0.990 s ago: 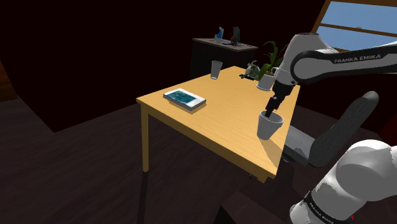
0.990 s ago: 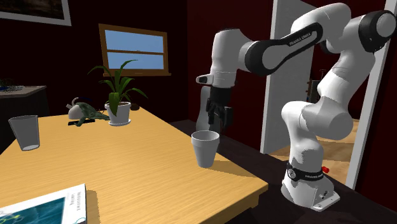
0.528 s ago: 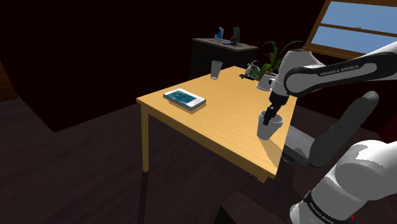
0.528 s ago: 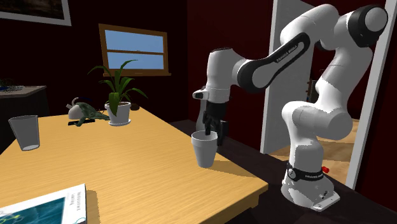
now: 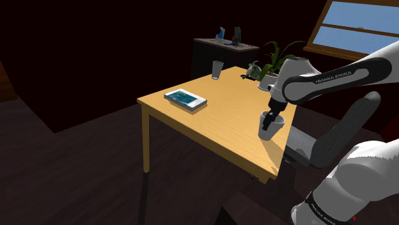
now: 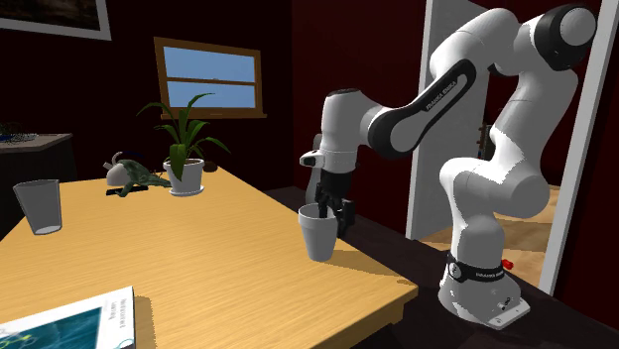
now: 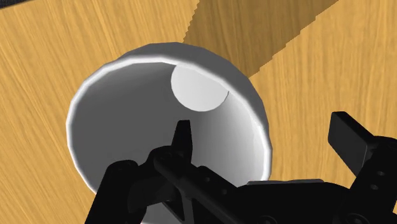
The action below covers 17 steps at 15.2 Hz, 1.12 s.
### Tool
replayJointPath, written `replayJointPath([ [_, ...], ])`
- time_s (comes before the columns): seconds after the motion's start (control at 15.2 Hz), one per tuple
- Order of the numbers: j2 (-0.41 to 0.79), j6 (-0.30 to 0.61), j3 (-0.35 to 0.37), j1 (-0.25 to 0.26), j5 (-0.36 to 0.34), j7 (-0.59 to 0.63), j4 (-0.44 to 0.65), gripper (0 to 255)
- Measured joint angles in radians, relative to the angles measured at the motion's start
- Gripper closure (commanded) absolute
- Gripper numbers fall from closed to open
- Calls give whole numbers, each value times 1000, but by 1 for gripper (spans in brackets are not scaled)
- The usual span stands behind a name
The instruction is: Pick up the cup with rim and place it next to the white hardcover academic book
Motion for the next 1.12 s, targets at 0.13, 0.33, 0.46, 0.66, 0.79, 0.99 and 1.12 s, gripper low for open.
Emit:
replayJointPath([
  [0.13, 1, 2, 0, 0, 0, 0, 0, 0],
  [0.33, 1, 2, 0, 0, 0, 0, 0, 255],
  [0.46, 1, 2, 0, 0, 0, 0, 0, 255],
  [0.66, 0, 2, 0, 0, 0, 0, 1, 255],
  [0.79, 0, 2, 0, 0, 0, 0, 1, 255],
  [0.99, -4, -6, 0, 0, 1, -1, 4, 255],
  [1.12, -16, -31, 2, 1, 5, -4, 15, 255],
])
